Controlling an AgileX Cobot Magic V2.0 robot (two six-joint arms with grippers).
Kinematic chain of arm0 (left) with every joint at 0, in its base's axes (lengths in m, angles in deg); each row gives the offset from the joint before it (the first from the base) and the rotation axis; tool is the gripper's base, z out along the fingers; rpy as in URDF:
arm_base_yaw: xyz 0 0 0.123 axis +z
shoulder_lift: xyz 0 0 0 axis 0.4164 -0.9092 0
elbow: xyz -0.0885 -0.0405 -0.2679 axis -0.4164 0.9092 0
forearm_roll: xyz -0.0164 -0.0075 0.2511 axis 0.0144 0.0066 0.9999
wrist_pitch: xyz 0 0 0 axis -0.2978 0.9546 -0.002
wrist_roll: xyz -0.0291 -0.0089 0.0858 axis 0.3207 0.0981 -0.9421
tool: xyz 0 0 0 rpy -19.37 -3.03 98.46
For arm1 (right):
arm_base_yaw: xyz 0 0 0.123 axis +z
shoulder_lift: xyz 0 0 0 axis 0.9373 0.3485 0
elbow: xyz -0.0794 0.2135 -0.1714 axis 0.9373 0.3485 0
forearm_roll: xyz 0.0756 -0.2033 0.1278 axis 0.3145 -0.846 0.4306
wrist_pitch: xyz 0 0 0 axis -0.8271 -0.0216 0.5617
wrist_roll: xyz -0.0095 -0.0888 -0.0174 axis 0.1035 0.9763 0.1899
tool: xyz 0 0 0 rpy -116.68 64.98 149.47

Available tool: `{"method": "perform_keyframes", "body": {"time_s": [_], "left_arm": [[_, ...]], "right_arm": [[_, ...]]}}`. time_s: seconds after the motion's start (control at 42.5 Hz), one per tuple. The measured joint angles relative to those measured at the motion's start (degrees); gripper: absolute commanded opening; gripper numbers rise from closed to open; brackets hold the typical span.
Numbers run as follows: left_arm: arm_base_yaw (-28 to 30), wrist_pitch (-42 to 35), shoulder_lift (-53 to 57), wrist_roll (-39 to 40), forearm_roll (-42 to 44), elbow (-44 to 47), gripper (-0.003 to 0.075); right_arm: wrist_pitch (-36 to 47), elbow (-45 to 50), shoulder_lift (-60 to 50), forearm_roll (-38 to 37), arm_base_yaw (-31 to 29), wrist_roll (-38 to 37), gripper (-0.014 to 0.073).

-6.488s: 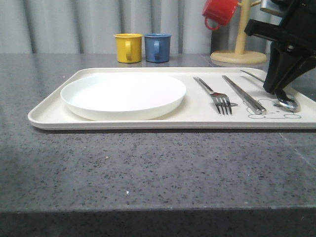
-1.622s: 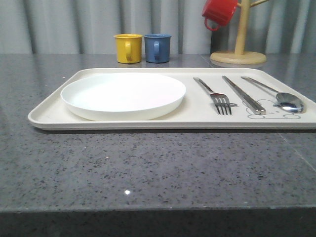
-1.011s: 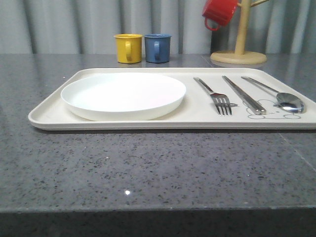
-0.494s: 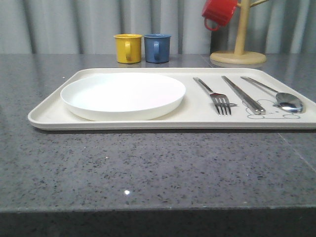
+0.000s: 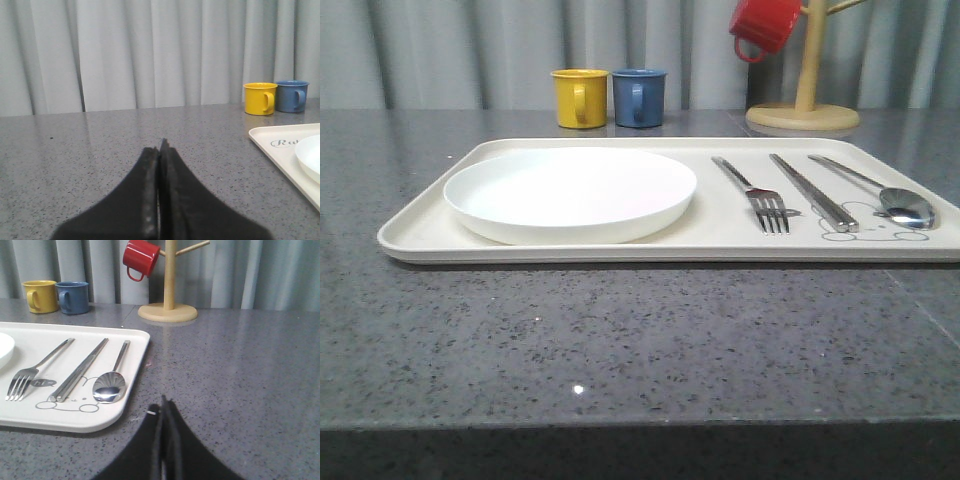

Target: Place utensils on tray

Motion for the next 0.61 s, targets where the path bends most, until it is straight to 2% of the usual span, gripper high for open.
{"method": "perform_keyframes", "body": {"time_s": [0.141, 0.4, 0.611], "left_arm": [[0.00, 0.00, 0.00, 0.00, 0.00, 0.00, -0.0020], [0.00, 0.00, 0.00, 0.00, 0.00, 0.00, -0.0020], [0.00, 0.00, 0.00, 0.00, 0.00, 0.00, -0.0020]], "right_arm": [[0.74, 0.00, 0.00, -0.33, 0.00, -0.62, -0.0109], [3.15, 0.00, 0.00, -7.13, -2.82, -11.65, -0.0109], [3.15, 0.00, 0.00, -7.51, -2.84, -10.65, -0.0109]]}}
